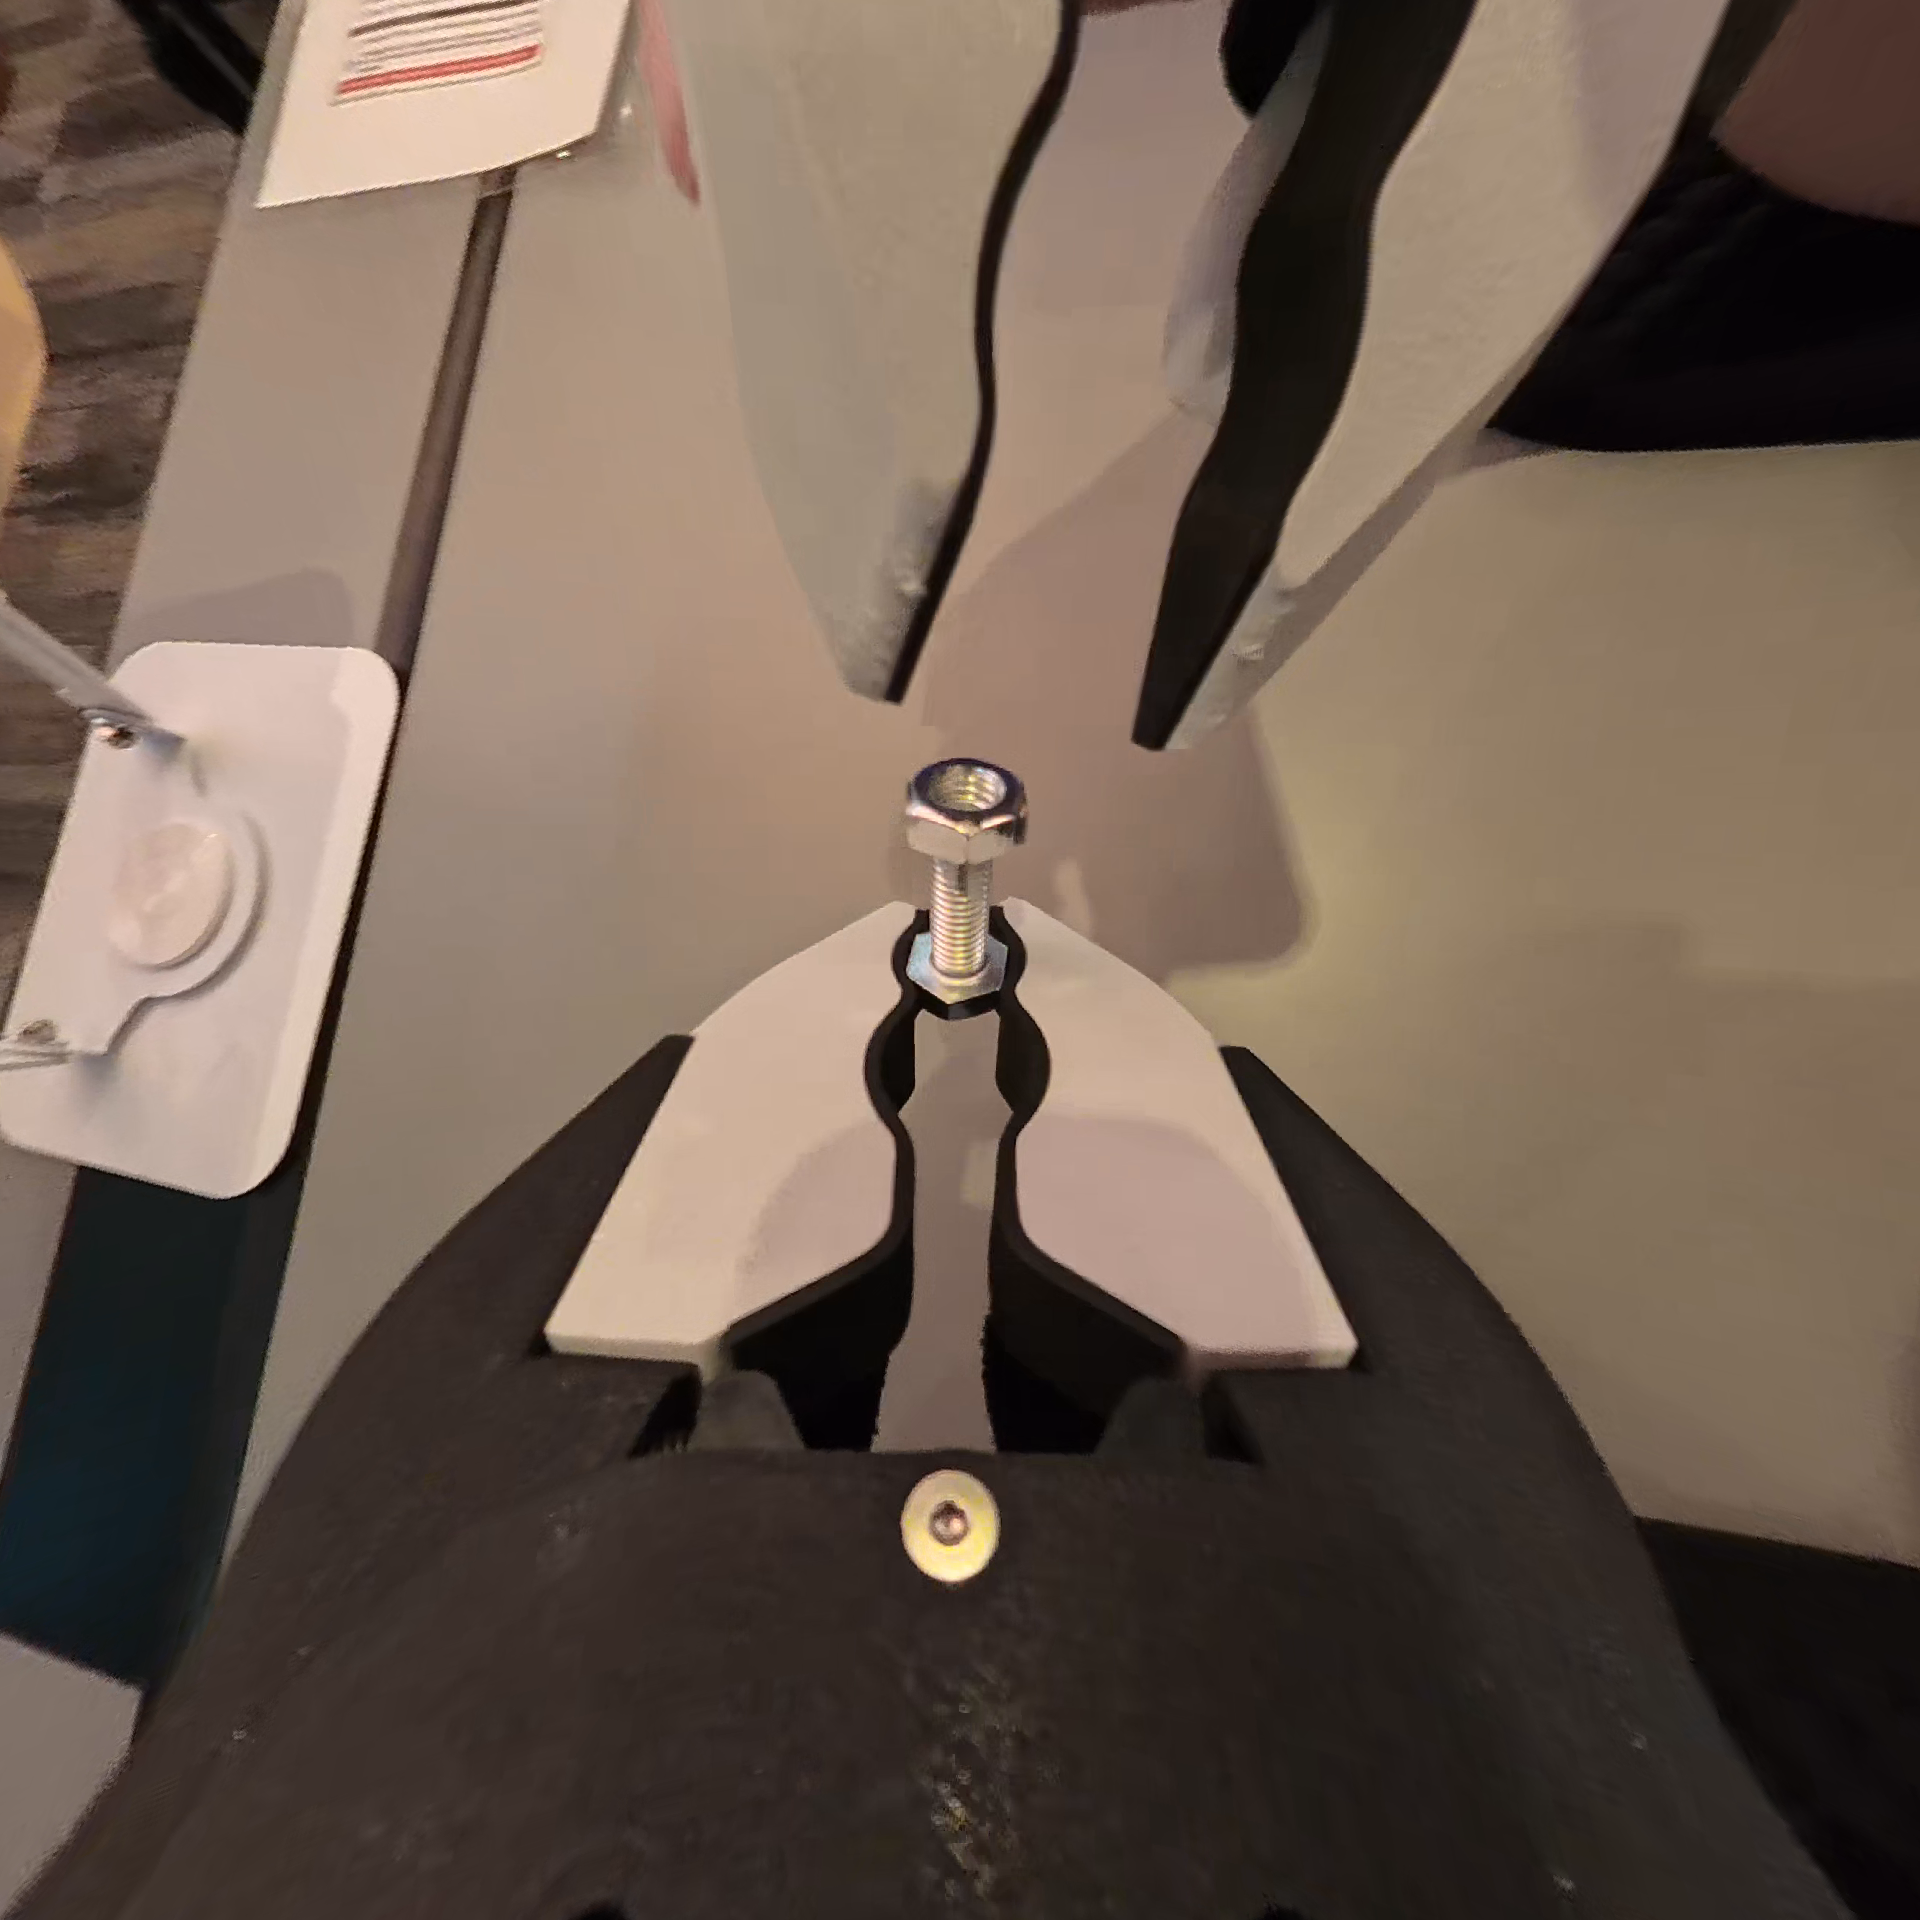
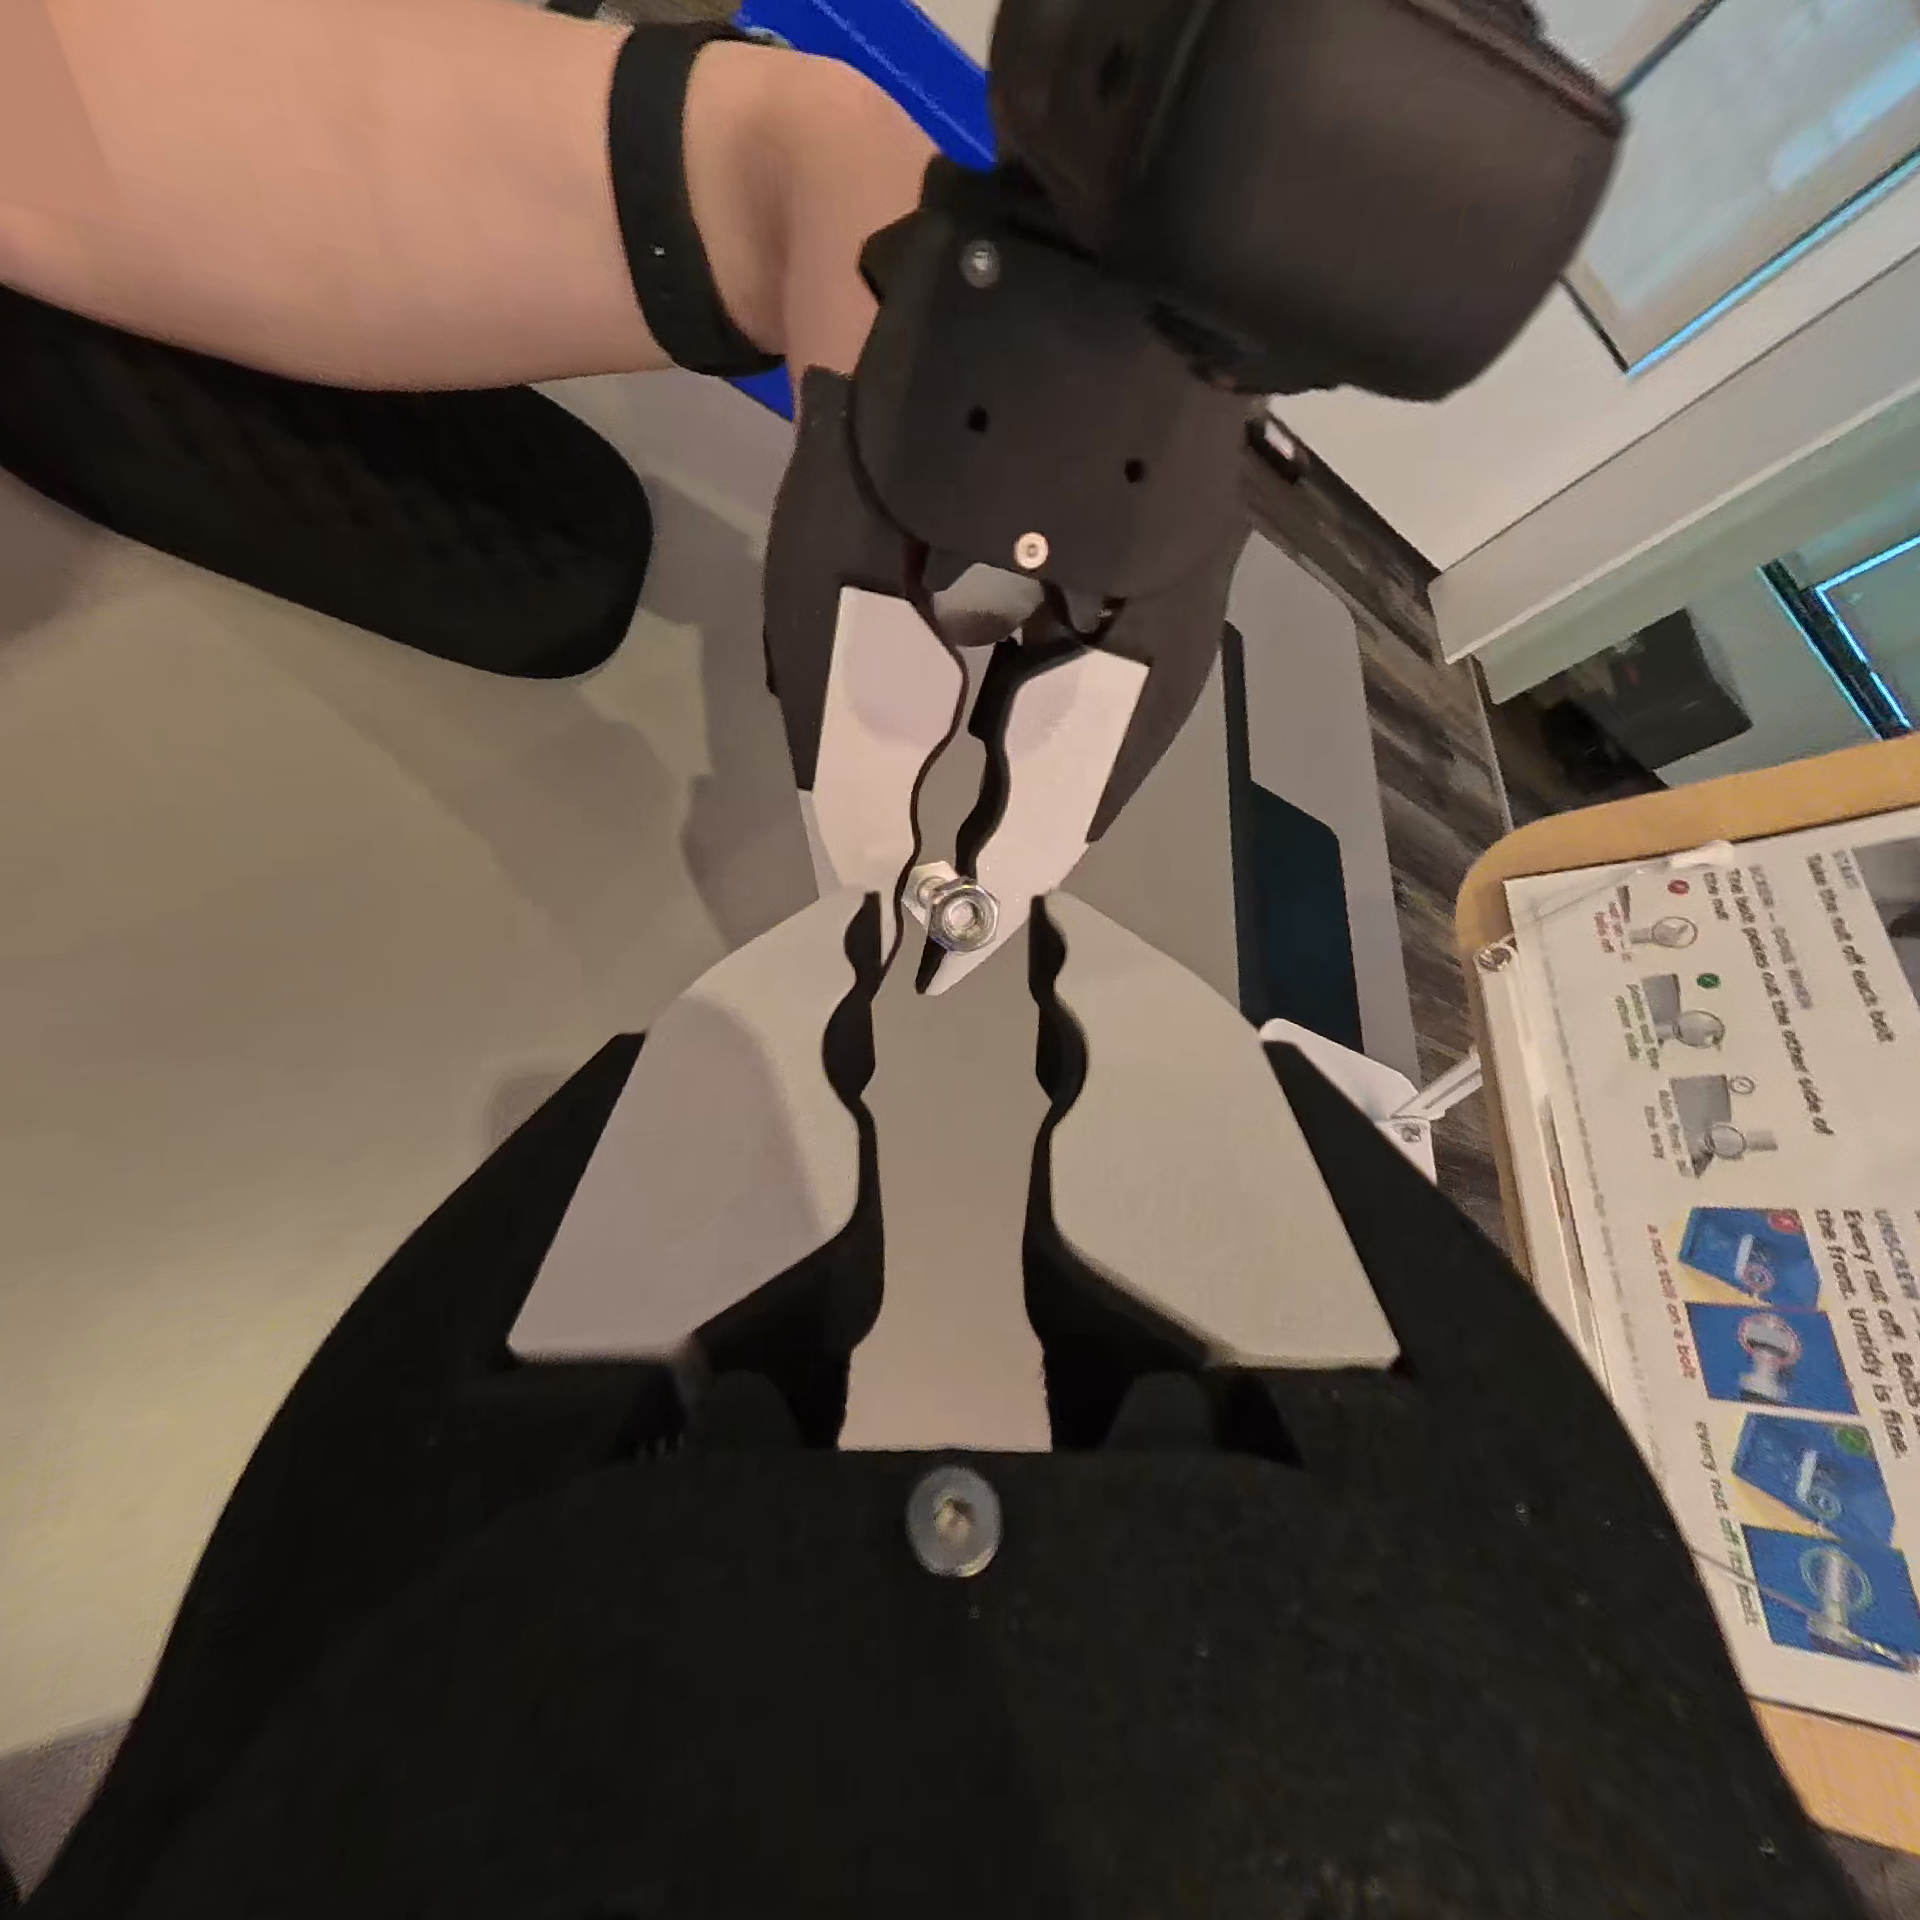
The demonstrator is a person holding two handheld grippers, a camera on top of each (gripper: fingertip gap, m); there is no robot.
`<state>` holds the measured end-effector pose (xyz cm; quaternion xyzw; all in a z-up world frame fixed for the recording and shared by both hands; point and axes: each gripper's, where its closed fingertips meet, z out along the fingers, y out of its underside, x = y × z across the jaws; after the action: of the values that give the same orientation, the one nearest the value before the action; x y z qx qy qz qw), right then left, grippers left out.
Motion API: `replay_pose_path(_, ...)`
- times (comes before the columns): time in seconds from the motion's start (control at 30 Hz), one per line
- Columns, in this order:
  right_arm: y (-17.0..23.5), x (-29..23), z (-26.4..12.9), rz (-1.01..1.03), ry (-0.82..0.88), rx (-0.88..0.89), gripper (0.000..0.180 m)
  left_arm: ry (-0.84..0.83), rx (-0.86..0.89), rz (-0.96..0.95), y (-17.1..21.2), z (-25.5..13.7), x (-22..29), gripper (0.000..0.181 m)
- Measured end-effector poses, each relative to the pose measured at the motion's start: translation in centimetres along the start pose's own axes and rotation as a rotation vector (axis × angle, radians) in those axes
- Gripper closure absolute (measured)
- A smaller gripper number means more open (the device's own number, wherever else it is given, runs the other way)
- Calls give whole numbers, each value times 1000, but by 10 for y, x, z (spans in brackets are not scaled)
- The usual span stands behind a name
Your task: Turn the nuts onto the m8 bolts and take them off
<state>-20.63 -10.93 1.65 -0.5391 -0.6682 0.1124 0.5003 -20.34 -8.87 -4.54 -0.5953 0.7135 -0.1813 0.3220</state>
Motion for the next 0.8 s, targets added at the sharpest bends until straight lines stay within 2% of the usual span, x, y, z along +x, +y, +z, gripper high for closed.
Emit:
replay_pose_path(0.3, -5, -15, 11, 8, -88, 32, 148, 87, 45, 17, -4, -3, 14, 170)
replay_pose_path(0.8, -1, -11, 10, 12, -63, -5, 149, 82, 52, 15, -6, -5, 13, 170)
